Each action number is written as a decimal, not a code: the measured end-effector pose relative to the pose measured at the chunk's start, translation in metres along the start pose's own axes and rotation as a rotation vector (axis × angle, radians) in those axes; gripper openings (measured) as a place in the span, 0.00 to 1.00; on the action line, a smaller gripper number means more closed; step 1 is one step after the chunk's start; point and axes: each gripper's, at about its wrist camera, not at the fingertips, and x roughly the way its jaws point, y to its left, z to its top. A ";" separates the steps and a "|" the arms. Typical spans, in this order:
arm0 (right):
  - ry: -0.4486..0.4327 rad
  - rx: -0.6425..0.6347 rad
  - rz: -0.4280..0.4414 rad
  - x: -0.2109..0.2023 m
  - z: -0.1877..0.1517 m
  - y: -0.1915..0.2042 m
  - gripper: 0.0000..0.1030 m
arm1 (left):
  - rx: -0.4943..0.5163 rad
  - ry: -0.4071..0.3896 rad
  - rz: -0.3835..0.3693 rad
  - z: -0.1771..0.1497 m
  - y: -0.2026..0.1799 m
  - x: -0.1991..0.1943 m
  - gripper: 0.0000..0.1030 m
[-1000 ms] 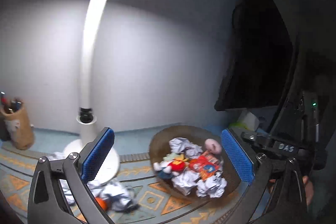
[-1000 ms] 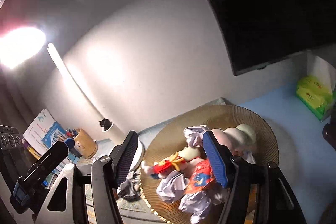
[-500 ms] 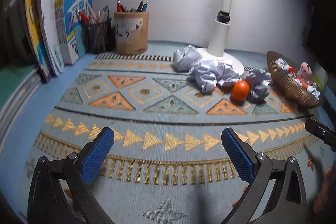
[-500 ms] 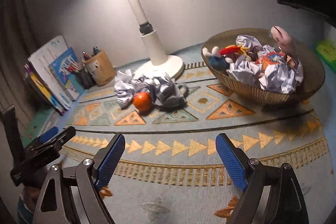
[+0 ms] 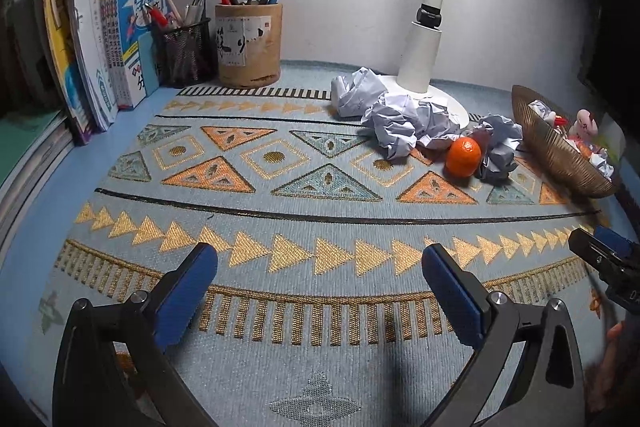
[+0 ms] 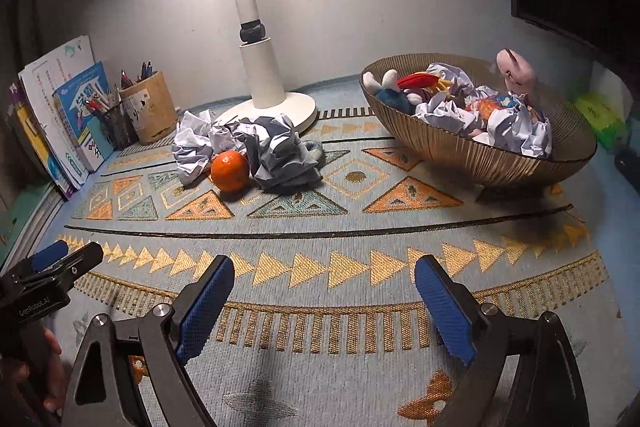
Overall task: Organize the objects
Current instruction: 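Move both tools to the paper balls by the lamp base and grasp one each, then lift the held paper balls with both tools and carry them over the amber bowl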
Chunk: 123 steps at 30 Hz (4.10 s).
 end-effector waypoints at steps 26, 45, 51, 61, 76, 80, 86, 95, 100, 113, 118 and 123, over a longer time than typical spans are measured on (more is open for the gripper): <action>0.111 0.046 0.177 0.111 0.095 0.030 0.72 | 0.108 0.154 -0.207 0.102 -0.053 0.126 0.86; -0.017 0.101 0.281 0.018 0.078 0.008 0.29 | -0.003 0.078 -0.262 0.067 -0.031 0.027 0.39; 0.044 0.026 0.235 -0.017 0.035 0.000 0.30 | 0.001 0.066 -0.154 0.016 -0.029 -0.009 0.39; 0.102 -0.016 0.234 -0.011 -0.009 -0.009 0.30 | 0.045 0.089 -0.057 -0.017 -0.038 -0.013 0.39; 0.112 0.071 0.296 -0.001 -0.017 -0.027 0.30 | 0.123 0.052 -0.016 -0.029 -0.053 -0.011 0.41; 0.113 0.093 0.314 -0.001 -0.017 -0.031 0.30 | 0.092 0.058 -0.023 -0.028 -0.047 -0.010 0.41; 0.111 0.093 0.308 -0.002 -0.018 -0.030 0.30 | 0.097 0.057 -0.026 -0.028 -0.049 -0.011 0.41; 0.108 0.073 0.290 -0.004 -0.019 -0.027 0.43 | 0.093 0.060 -0.028 -0.028 -0.048 -0.010 0.41; 0.099 0.116 0.324 -0.006 -0.018 -0.038 0.62 | 0.091 0.062 -0.035 -0.029 -0.048 -0.010 0.41; 0.190 0.001 0.226 0.011 -0.023 -0.011 0.63 | 0.104 0.076 -0.027 -0.031 -0.051 -0.007 0.42; 0.164 -0.092 0.119 0.010 -0.024 0.005 0.51 | 0.105 0.081 -0.022 -0.031 -0.051 -0.006 0.42; 0.079 -0.049 0.109 -0.006 -0.020 -0.004 0.50 | 0.110 0.070 -0.023 -0.030 -0.054 -0.008 0.41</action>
